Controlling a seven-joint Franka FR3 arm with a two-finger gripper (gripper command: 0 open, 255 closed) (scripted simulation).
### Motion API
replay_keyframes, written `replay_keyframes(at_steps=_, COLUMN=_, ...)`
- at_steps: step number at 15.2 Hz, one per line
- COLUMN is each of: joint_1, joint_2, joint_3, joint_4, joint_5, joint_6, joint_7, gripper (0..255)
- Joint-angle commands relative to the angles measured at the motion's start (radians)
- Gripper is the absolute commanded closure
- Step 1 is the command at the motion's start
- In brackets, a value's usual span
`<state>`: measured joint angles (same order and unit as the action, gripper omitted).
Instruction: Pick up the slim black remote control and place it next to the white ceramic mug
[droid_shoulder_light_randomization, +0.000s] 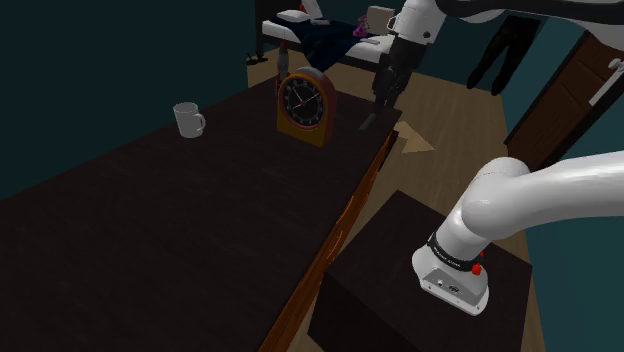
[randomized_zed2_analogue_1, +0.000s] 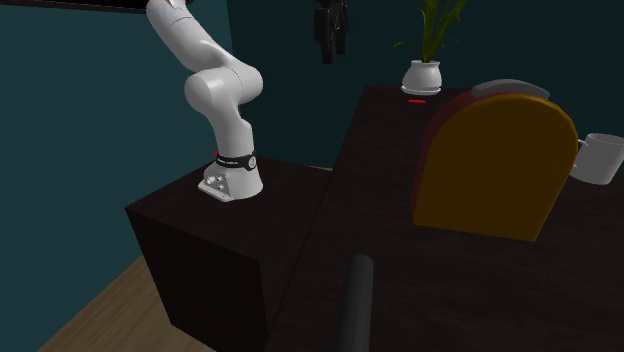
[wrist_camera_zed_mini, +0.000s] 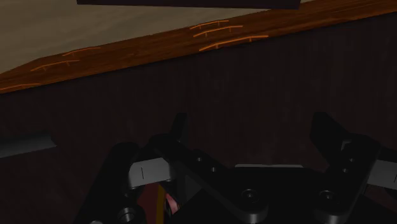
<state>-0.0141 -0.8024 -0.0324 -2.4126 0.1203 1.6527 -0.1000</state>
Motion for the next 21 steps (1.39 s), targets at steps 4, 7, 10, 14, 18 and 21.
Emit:
replay_keyframes(at_steps=4, joint_1=-0.034, joint_2=0.116, joint_3=-0.007, joint_4=0.042, joint_5=0.002, joint_6=0.059, joint_7=0.054, gripper=0)
replay_keyframes(at_steps=7, joint_1=-0.065, joint_2=0.229, joint_3=-0.018, joint_4=0.090, joint_5=0.004, joint_6=0.109, joint_7=0.108, gripper=0)
replay_keyframes(at_steps=10, joint_1=-0.095, joint_2=0.340, joint_3=-0.033, joint_4=0.144, joint_5=0.007, joint_6=0.151, joint_7=0.160, gripper=0)
replay_keyframes(at_steps=14, joint_1=-0.132, joint_2=0.481, joint_3=-0.058, joint_4=0.222, joint_5=0.013, joint_6=0.193, joint_7=0.227, gripper=0)
replay_keyframes(at_steps=18, joint_1=-0.167, joint_2=0.615, joint_3=-0.088, joint_4=0.306, joint_5=0.024, joint_6=0.222, joint_7=0.290, gripper=0)
replay_keyframes(at_steps=21, joint_1=-0.193, joint_2=0.712, joint_3=-0.113, joint_4=0.371, joint_5=0.037, joint_6=0.237, joint_7=0.334, gripper=0)
